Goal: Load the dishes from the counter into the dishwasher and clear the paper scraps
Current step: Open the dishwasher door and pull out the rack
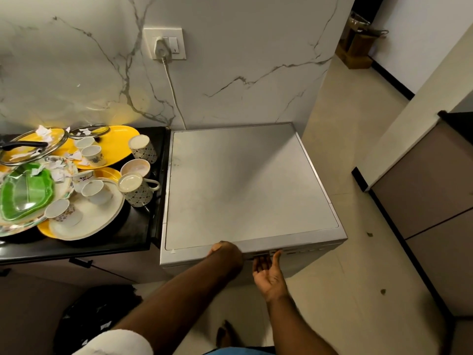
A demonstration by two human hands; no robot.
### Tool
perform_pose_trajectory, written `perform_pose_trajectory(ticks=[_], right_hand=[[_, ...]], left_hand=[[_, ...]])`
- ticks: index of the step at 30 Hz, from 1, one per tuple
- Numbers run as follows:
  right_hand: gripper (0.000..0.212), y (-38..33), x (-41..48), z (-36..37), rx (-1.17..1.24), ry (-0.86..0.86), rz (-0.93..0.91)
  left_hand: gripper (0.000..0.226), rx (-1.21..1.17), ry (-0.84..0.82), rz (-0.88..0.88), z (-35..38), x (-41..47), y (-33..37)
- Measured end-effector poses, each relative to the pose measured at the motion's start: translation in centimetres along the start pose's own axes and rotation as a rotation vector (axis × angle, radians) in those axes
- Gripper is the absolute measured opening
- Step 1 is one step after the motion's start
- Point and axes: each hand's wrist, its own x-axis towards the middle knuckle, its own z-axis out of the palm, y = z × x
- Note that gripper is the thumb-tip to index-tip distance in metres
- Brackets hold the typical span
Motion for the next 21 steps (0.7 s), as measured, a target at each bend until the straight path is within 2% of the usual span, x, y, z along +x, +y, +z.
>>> perform_pose_trajectory(ticks=[4, 7, 10, 15, 19, 21], right_hand=[[0.038, 0.1, -0.5, 0.7, -0.03, 0.016, -0.016], [0.047, -0.3, 0.1, 0.1, -0.15, 0.079, 0.034], [0.072, -0.7, -0.3, -2.3, -0.394, 0.171, 0.087], [0.095, -2.4, -2.1, -5.5, -0.535, 0.215, 0.121], [0.1, -4.1, -3.3, -5.8, -0.64, 0.119, 0.127], [0.095, -4.6, -4.2, -5.5, -0.918, 0.087, 0.106]], left_hand=[[0.048, 0.036, 0.021, 0.022, -0.2, -0.8, -0.1], [0.046, -0.009, 0.035, 0.021, -0.4, -1.0, -0.1], [0.046, -0.099, -0.011, -0.036, -0.9, -0.9, 0.4], [0.048, -0.191, -0.035, -0.187, -2.0, -1.3, 2.1], [0.061, -0.042, -0.049, -0.241, 0.3, -0.9, 3.3], [0.068, 0.068, -0.042, -0.275, 2.2, -0.3, 3.6]])
